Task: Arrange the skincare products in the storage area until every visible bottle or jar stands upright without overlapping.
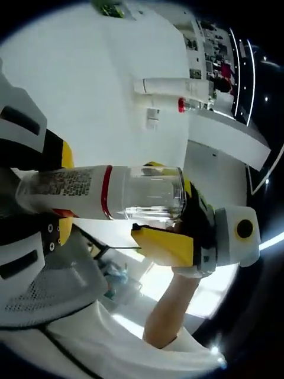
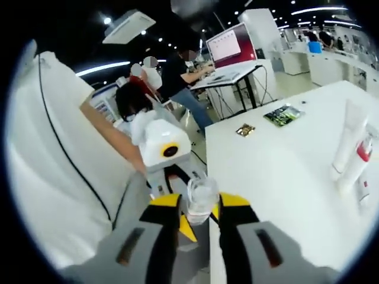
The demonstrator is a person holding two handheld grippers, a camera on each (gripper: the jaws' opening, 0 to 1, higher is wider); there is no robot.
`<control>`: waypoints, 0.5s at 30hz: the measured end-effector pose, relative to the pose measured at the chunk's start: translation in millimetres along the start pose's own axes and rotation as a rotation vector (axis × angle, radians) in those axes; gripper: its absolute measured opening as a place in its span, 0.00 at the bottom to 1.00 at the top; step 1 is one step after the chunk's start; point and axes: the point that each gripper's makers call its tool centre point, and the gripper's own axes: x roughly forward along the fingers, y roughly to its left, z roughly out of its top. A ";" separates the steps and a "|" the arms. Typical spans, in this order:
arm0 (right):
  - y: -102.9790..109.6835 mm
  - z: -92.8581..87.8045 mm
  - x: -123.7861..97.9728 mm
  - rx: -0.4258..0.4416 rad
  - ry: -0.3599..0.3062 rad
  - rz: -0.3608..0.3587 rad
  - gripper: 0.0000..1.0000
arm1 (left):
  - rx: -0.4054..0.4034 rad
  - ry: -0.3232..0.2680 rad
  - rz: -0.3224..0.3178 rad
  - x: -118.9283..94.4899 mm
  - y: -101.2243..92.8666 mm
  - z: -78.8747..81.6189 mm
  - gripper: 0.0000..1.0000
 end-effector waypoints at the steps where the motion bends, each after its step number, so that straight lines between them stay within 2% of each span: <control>1: 1.7 0.3 0.2 -0.012 0.004 0.010 0.21 | 0.005 0.005 -0.001 0.1 -0.5 -0.8 0.27; 5: 7.8 1.7 3.6 -0.027 0.006 0.020 0.19 | 0.031 0.018 0.019 2.5 1.7 -4.0 0.28; 6: 6.5 -2.1 4.9 -0.038 0.031 0.010 0.19 | 0.021 0.038 0.024 3.0 2.9 -7.9 0.28; 7: 5.3 -3.3 6.4 -0.036 0.038 0.000 0.19 | -0.004 0.060 0.063 2.2 9.6 -12.2 0.28; 9: 1.8 -0.9 7.3 -0.058 0.023 -0.018 0.18 | -0.038 0.043 0.088 1.2 15.0 -9.3 0.29; 10: 0.6 0.9 6.6 -0.057 0.016 -0.022 0.18 | -0.035 0.034 0.103 0.1 18.1 -7.3 0.29; 12: -5.9 7.7 4.5 -0.093 -0.006 -0.051 0.18 | 0.022 0.003 0.160 -4.3 30.3 0.3 0.30; 14: -13.3 15.5 1.6 -0.124 -0.025 -0.084 0.18 | -0.041 0.009 0.206 -11.0 41.4 0.8 0.31; 15: -17.9 17.0 0.0 -0.132 -0.023 -0.104 0.18 | -0.047 0.016 0.225 -16.3 48.9 0.9 0.31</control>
